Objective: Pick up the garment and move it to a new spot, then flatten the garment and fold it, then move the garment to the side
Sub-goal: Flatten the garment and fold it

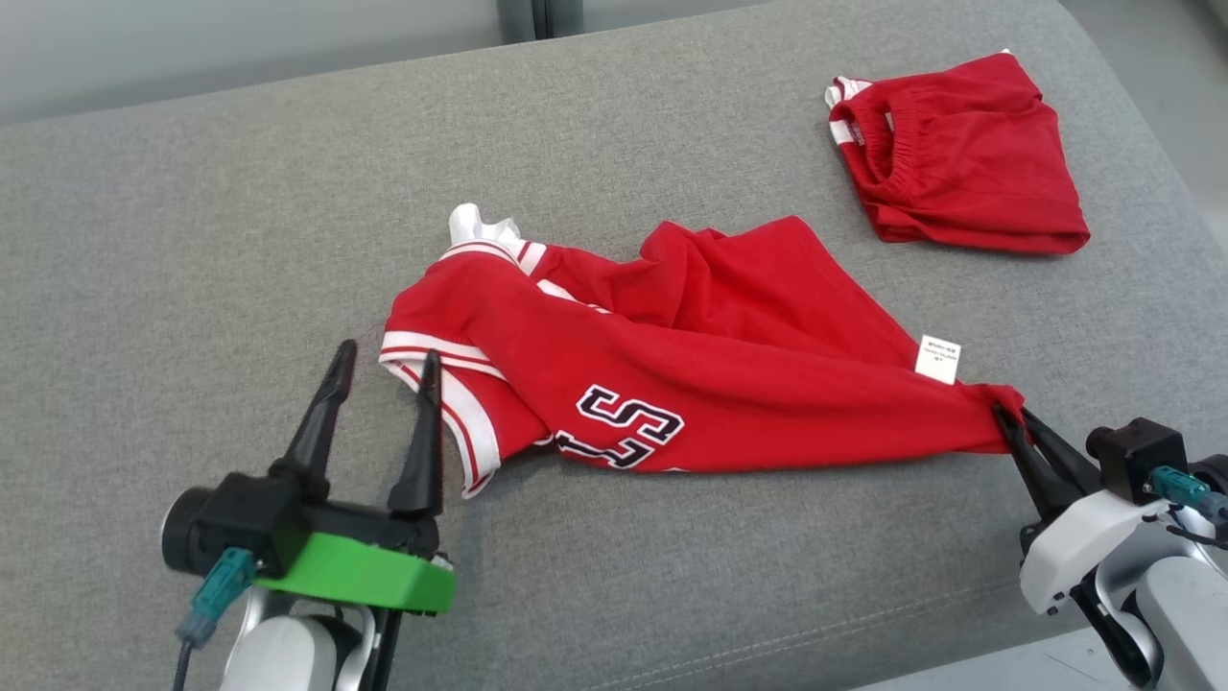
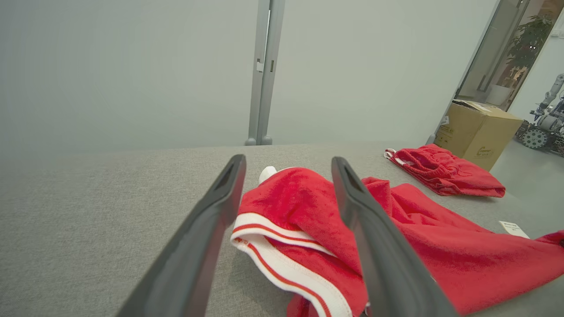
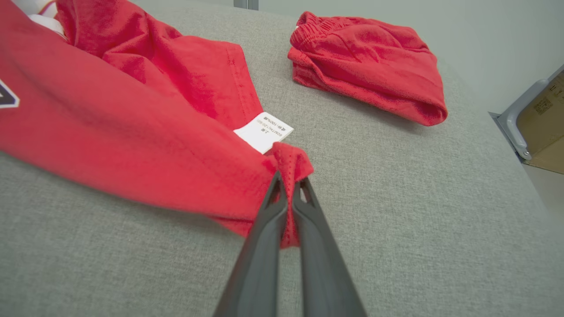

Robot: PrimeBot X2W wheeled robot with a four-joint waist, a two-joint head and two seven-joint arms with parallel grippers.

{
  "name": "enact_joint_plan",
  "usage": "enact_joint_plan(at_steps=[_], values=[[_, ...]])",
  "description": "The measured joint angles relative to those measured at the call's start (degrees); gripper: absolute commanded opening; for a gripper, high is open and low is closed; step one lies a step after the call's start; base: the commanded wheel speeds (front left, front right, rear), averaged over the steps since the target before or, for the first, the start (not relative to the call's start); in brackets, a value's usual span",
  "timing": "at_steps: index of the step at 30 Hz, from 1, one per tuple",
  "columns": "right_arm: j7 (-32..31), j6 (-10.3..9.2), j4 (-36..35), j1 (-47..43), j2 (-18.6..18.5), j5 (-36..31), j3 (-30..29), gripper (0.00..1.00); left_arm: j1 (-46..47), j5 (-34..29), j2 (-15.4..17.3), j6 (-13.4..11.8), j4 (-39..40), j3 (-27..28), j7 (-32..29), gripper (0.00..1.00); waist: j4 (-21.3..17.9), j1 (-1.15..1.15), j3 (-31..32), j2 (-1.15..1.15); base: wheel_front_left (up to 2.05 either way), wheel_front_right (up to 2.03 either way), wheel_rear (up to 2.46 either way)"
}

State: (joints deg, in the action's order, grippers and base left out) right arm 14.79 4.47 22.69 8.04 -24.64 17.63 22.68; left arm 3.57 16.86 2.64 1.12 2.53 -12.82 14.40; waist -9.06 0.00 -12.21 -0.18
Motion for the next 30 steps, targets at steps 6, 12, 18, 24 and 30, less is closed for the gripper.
enact_joint_plan(at_steps=[6,12,18,24,30], values=[[0.0,0.76,-1.0,-0.8,0.6,-1.2,2.3,0.0,9.9,-2.4,0.0,1.9,-2.1,-3.9,-3.6,1.0,0.2,0.0,-1.0,0.0,0.0,0.0,0.0],[0.0,1.32,-2.4,1.0,2.4,-3.3,5.0,0.0,17.5,-4.3,0.1,1.9,-8.5,-4.4,-9.4,1.0,-0.8,0.0,-2.0,0.0,0.0,0.0,0.0],[0.0,1.59,-3.6,2.5,3.9,-4.0,6.4,0.0,20.2,-5.0,0.3,0.6,-16.3,-3.3,-15.9,1.0,-3.4,0.0,-3.5,0.0,0.0,0.0,0.0],[0.0,2.07,-3.6,3.8,4.9,-4.1,6.4,0.0,25.8,-5.0,0.1,0.6,-21.5,-3.6,-20.3,1.0,-5.6,0.0,-5.5,0.0,0.0,0.0,0.0],[0.0,2.07,-3.6,4.4,5.2,-4.1,6.0,0.0,28.4,-6.7,0.1,-1.5,-27.6,-3.6,-25.1,1.0,-6.8,0.0,-6.6,0.0,0.0,0.0,0.0]])
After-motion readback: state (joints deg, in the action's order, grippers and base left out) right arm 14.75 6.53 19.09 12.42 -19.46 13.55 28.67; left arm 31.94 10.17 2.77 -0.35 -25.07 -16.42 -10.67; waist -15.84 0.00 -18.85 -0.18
